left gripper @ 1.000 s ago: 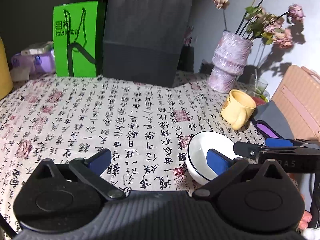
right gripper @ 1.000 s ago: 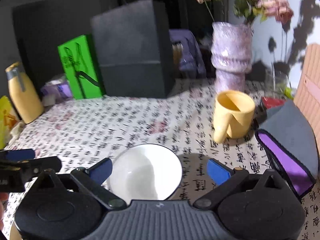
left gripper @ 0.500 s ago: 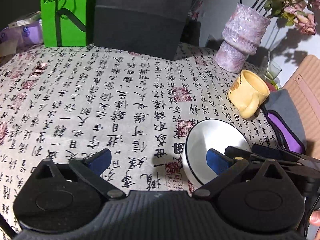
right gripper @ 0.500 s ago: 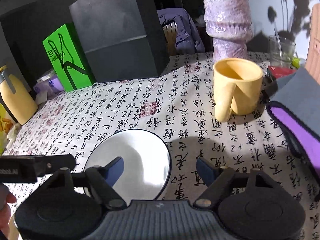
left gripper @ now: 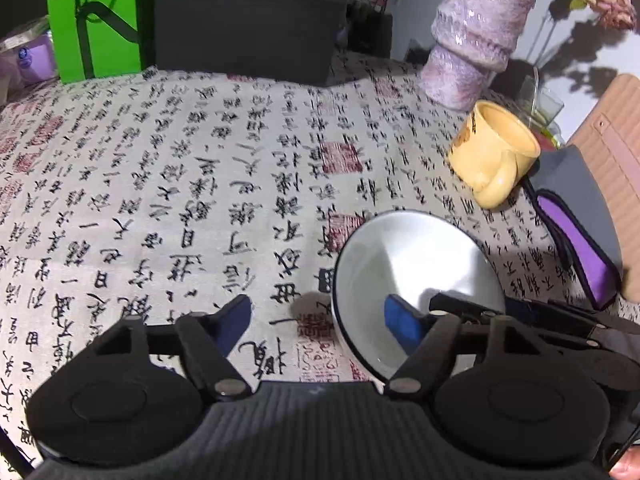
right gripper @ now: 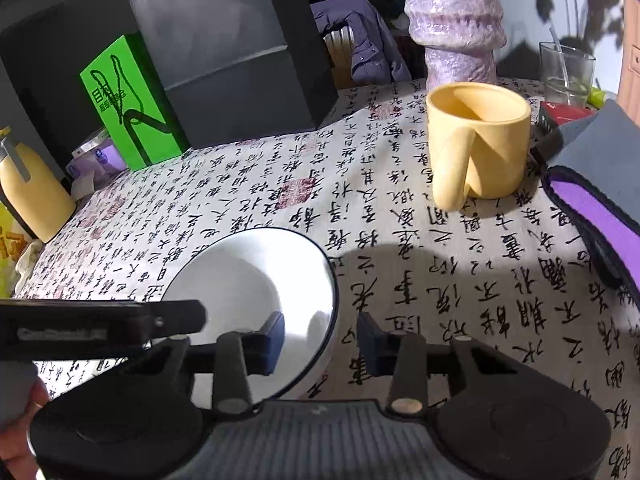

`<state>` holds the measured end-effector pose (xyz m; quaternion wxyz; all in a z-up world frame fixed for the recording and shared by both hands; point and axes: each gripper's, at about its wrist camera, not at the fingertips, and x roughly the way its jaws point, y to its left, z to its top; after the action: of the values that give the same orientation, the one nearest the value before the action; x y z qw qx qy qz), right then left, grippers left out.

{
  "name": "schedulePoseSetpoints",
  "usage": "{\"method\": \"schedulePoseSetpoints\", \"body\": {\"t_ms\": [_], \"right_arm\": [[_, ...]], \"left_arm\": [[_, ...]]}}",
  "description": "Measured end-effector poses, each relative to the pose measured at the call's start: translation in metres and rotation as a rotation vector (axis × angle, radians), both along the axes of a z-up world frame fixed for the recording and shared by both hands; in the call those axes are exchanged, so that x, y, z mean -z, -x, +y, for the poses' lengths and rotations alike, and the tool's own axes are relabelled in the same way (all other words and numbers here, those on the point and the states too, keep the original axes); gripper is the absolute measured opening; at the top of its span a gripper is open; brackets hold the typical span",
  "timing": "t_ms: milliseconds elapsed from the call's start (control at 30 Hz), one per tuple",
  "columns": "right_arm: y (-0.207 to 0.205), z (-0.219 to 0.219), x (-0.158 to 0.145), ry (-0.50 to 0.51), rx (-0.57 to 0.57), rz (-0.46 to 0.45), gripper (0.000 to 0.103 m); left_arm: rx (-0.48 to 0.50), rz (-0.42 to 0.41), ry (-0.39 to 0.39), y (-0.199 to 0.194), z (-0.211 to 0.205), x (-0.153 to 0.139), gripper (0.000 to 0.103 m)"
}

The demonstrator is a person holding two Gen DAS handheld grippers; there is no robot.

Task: Organize plates and bowls
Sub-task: 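Lift the second white bowl off the cloth with both tools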

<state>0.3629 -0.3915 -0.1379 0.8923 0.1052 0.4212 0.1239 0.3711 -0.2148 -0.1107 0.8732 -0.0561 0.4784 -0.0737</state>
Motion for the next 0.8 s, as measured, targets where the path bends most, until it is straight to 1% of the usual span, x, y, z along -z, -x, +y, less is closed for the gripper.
{"method": "schedulePoseSetpoints", "body": {"t_ms": [100,167,200,267,300,333,400,433,567,800], "right_arm": [[0.000,0.001,0.001,0.001,-0.006,0.005,0.031],[0.000,0.002,0.002,0.001,-0.010,0.013,0.028],[0.000,0.002,0.003,0.001,-0.010,0.018,0.027],[0.000,0.001,0.005,-0.008,-0.010,0.027,0.025],[0.000,0.001,0.005,-0.012,-0.010,0.028,0.025],[0.000,0.001,0.005,-0.015,-0.010,0.027,0.023],[0.001,0.002,0.005,-0.015,-0.011,0.025,0.023],[0.001,0.002,0.005,-0.013,-0.010,0.023,0.023],[0.003,0.002,0.005,-0.017,-0.003,0.019,0.022],[0.005,-0.001,0.007,-0.039,0.018,0.010,0.022]], "left_arm": [[0.007,0.013,-0.012,-0.002,-0.005,0.003,0.065],[0.017,0.027,-0.026,-0.004,-0.010,0.006,0.053],[0.022,0.035,-0.026,-0.004,-0.012,0.007,0.051],[0.029,0.044,-0.031,-0.004,-0.015,0.010,0.038],[0.029,0.048,-0.034,-0.004,-0.015,0.011,0.034],[0.030,0.051,-0.036,-0.004,-0.016,0.011,0.027],[0.040,0.048,-0.031,-0.004,-0.016,0.011,0.022],[0.047,0.044,-0.029,-0.003,-0.017,0.011,0.017],[0.045,0.026,-0.062,-0.001,-0.023,0.010,0.016],[0.041,0.022,-0.065,-0.001,-0.024,0.010,0.016]]}}
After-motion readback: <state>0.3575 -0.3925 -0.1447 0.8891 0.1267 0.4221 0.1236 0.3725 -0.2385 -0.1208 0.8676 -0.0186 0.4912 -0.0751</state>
